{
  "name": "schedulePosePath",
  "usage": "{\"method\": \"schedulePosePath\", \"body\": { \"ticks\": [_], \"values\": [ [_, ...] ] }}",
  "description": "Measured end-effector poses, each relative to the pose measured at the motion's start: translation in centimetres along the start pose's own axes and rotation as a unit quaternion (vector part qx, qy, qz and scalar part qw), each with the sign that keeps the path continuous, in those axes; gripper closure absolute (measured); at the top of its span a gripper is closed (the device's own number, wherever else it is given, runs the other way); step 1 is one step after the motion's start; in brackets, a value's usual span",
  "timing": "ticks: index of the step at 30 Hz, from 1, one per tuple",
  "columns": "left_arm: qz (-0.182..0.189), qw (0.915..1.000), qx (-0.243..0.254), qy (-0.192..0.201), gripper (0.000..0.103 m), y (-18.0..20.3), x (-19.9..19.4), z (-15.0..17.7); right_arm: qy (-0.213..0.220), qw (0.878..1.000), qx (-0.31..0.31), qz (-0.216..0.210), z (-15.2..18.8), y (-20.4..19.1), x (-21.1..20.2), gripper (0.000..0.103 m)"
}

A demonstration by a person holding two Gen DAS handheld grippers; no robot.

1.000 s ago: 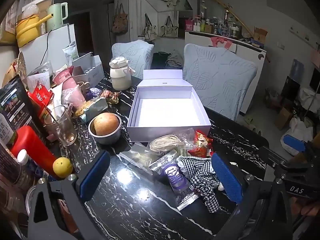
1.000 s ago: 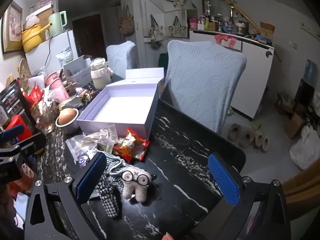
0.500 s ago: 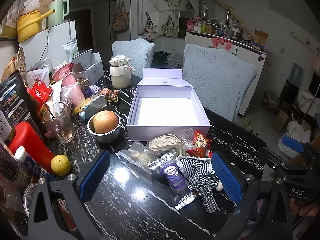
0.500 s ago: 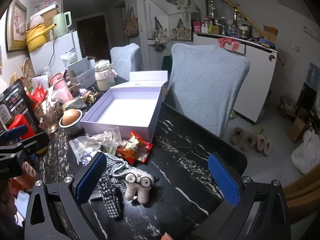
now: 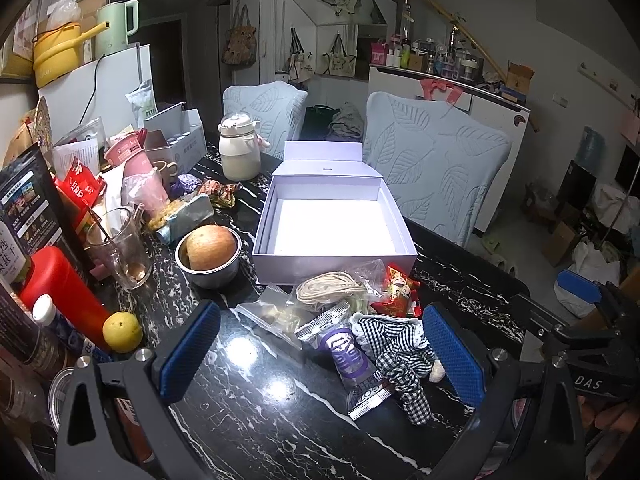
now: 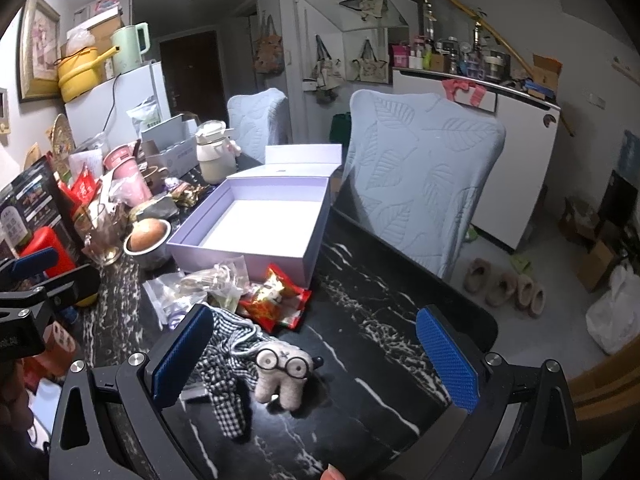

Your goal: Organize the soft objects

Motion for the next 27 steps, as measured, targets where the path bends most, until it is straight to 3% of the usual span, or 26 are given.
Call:
{"method": "schedulePosePath", "body": {
  "ticks": [27],
  "values": [
    [0.004,1.0000,0.004,0.002,0.000,0.54,-0.54,-0.25,0.005,1.000,-0.004,-0.001,0.21,0.12,-0.36,0.000]
  ]
}}
Point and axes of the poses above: each gripper's, at about its wrist camera, not at the fingertips, and x roughly the way its jaws point, y to its right, z to its underside, the point moved 10 cm from there along x, roughly the way its jaws point, and after that the axes turned 14 degrees about z, right-handed, at the moved point
